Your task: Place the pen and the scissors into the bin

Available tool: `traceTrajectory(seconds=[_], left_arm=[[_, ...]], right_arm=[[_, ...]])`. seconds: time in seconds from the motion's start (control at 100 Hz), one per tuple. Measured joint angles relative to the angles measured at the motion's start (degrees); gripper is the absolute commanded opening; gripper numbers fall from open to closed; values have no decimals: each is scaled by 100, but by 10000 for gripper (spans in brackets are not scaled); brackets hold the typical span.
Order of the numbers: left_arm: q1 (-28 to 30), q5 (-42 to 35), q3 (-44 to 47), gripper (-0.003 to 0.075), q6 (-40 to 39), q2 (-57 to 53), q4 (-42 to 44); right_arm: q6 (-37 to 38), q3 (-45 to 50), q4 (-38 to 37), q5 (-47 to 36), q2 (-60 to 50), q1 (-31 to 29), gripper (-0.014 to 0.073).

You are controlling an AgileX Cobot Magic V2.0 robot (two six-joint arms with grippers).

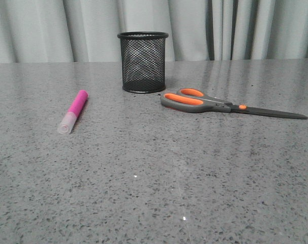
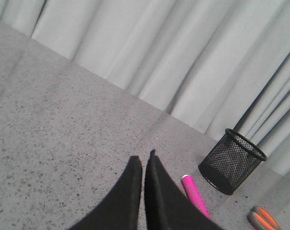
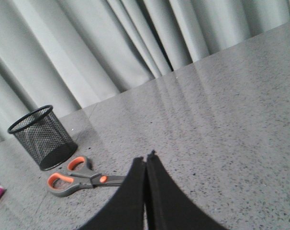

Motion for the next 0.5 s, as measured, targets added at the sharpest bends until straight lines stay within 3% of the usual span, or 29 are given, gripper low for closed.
traceTrajectory(seconds=[0.26, 0.5], left_arm=[[0, 1286, -1657, -19, 548, 1389, 719], [0, 2218, -2770, -18, 999, 2592, 798]], right_arm=[[0, -1440, -828, 1149, 1644, 0, -64], [0, -2550, -990, 1906, 2958, 0, -68]])
